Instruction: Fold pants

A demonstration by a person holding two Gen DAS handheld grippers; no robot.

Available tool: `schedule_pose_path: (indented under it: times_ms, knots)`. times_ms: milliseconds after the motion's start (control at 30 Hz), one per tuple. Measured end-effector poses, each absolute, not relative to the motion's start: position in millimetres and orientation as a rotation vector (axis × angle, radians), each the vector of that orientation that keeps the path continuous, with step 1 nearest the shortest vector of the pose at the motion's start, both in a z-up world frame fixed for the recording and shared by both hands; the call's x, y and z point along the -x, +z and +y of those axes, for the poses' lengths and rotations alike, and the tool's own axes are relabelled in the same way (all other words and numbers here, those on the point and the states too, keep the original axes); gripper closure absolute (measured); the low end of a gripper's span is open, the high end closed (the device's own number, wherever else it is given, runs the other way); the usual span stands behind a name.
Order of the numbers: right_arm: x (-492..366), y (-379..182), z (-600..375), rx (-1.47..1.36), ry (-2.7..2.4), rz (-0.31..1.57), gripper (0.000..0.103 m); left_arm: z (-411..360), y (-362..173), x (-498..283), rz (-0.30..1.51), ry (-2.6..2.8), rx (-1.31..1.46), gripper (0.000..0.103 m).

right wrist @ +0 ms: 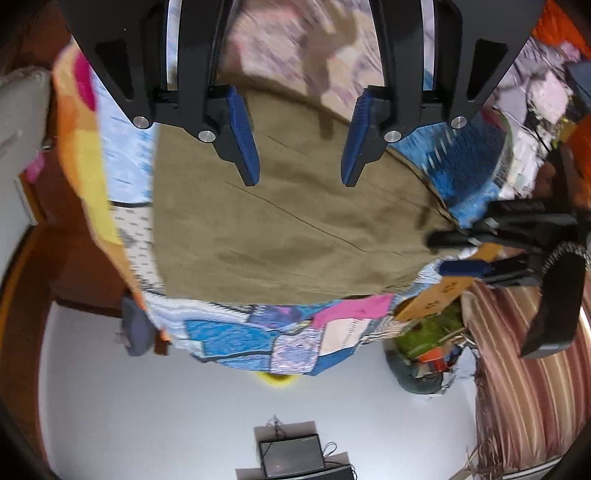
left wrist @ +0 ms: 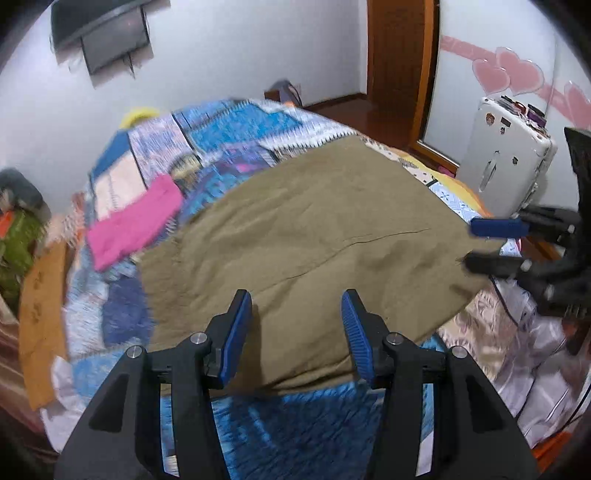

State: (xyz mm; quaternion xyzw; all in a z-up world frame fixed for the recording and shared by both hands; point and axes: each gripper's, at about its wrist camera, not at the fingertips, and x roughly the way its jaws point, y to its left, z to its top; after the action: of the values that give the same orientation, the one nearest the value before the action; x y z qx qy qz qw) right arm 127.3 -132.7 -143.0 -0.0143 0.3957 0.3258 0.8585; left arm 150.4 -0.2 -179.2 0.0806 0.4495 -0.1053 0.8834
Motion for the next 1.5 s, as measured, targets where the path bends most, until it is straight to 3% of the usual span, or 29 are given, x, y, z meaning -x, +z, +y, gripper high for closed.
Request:
schedule_pose_path:
  times_ms: [333, 667, 800, 867, 933, 1167, 1333, 1500]
  knots:
    - [-132.6, -183.8, -120.4, 0.000, 0.729, 0.957, 0.061, 25.0, -217.6, -146.0, 1.028, -0.271, 0.009, 0.052]
    - [-121.8, -194.1, -179.9, 0.027, 0.574, 0.991, 0.064, 33.6, -219.9, -131.9, 1.001, -0.270, 0.040, 0.052]
    - [-119.3, -202.5, -214.3, -0.102, 0.574, 1.031, 0.064, 36.1, -221.4, -132.8, 0.995, -0.270, 0.062, 0.052]
    - [-115.1, -201.9, -218.9, -0.098, 0.550, 1.025, 0.072, 33.8, -221.4, -132.6, 0.990, -0.260, 0.050, 0.052]
    - [-111.7, -200.8, -213.9, -0.073, 0.536, 1.022, 0.073, 31.6, -221.3, -132.4, 0.988, -0.252, 0.037, 0.052]
    - [-120.6, -184.9, -207.2, -0.032, 0.516, 1.035, 0.070, 43.0, -199.9, -135.3, 0.996, -0.243, 0.086, 0.052]
    - [-134.7, -160.9, -209.9, -0.022, 0.503, 0.962, 0.062, 70.0, -167.6, -149.3, 0.926, -0.152, 0.103, 0.052]
    - [-163.1, -143.3, -206.9, 0.006, 0.496, 0.900, 0.061, 101.1, -156.6, -179.4, 0.908, -0.049, 0.122, 0.052]
